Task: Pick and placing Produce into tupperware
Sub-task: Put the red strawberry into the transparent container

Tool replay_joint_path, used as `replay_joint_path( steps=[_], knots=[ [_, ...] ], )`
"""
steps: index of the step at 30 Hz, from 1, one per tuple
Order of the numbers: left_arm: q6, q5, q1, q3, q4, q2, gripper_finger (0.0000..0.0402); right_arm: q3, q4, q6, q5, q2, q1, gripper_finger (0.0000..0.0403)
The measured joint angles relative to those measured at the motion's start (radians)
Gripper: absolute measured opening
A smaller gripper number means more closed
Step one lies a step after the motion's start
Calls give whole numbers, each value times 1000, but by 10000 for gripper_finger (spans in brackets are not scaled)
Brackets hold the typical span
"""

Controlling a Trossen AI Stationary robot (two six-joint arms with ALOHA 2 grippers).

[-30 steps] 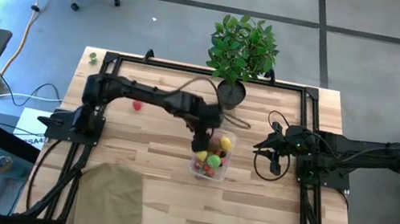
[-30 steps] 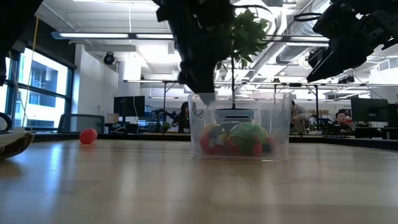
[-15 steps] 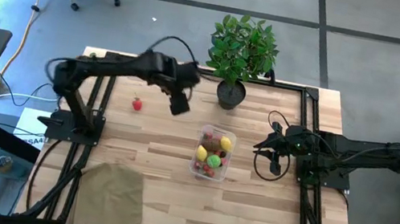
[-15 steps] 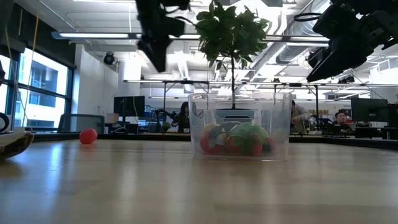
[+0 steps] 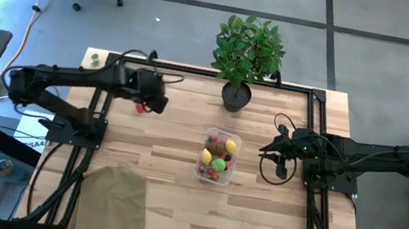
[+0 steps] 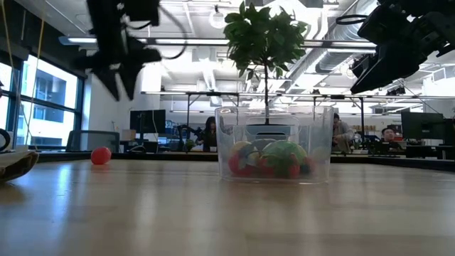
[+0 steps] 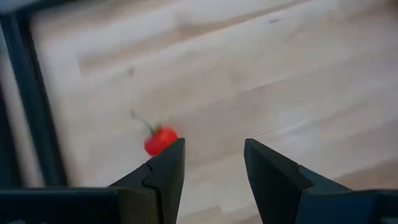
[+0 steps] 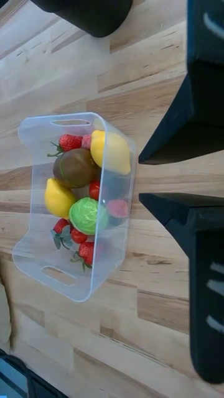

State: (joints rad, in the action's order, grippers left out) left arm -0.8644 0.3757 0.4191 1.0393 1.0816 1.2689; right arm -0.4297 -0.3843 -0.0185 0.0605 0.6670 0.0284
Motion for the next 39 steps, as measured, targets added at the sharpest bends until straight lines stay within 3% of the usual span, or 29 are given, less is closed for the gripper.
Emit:
replay_joint_path(
  steps=[7, 21, 26, 39],
  knots=[
    [-423, -73, 0, -218, -74, -72, 154, 0, 0, 0, 0, 0, 0, 73],
    [-695, 1, 1, -367, -177, -60, 154, 0, 0, 0, 0, 0, 0, 73],
    [-692, 25, 29, -396, -218, -60, 154, 0, 0, 0, 0, 0, 0, 73],
    [-348, -157, 246, -409, -406, 6, 154, 0, 0, 0, 0, 0, 0, 73]
  ],
)
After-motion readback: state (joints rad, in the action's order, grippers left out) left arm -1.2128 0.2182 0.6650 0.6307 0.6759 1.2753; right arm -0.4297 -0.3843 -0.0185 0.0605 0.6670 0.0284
